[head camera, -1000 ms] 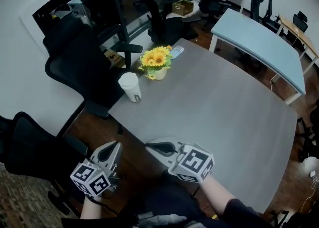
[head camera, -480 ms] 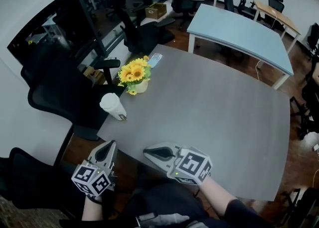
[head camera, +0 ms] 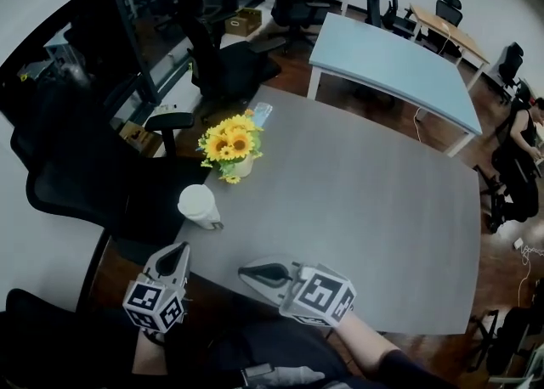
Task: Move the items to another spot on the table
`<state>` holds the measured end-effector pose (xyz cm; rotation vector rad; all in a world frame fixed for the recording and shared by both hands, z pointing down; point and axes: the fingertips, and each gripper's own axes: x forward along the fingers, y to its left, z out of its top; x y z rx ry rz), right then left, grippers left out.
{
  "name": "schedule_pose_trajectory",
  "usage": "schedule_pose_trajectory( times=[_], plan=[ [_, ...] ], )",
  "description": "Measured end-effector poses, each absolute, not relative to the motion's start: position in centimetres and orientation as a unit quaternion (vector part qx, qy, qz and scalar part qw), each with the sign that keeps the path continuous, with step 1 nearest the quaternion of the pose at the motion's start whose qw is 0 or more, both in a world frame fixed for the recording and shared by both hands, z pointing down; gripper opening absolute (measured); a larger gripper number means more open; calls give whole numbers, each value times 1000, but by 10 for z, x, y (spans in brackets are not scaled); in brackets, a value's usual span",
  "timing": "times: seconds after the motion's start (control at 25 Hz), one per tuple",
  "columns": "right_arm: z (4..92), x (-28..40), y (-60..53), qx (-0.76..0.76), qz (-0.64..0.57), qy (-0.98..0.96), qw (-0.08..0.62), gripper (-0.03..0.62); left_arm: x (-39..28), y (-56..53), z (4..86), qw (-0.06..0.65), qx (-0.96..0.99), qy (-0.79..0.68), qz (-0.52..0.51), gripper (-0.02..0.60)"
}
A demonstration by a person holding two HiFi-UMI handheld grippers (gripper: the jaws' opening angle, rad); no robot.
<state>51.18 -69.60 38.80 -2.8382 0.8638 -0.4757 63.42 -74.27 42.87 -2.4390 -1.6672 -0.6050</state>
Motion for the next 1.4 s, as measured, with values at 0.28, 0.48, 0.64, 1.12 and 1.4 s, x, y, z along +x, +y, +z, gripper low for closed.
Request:
schedule_pose_trajectory(
  times=[0.28,0.48,0.64,1.12,1.4],
  plan=[
    [387,559,-707,-946,-179,259,75,-15,684,-747,455,69,-778,-588,-209,186],
    [391,576,-703,-950,-194,235,71,-15,698,-724,485,82,-749,-622,-213,375],
    [395,583,-695,-955,-196,208,82,-15,711,-705,515,131,-725,-641,-214,422],
    [394,576,-654,-969,-199,122,83,-15,710,-650,542,141,-670,-711,-161,449],
    [401,562,-656,-967,-219,93,88,-15,705,-638,562,139,-659,-722,-159,448]
  ],
)
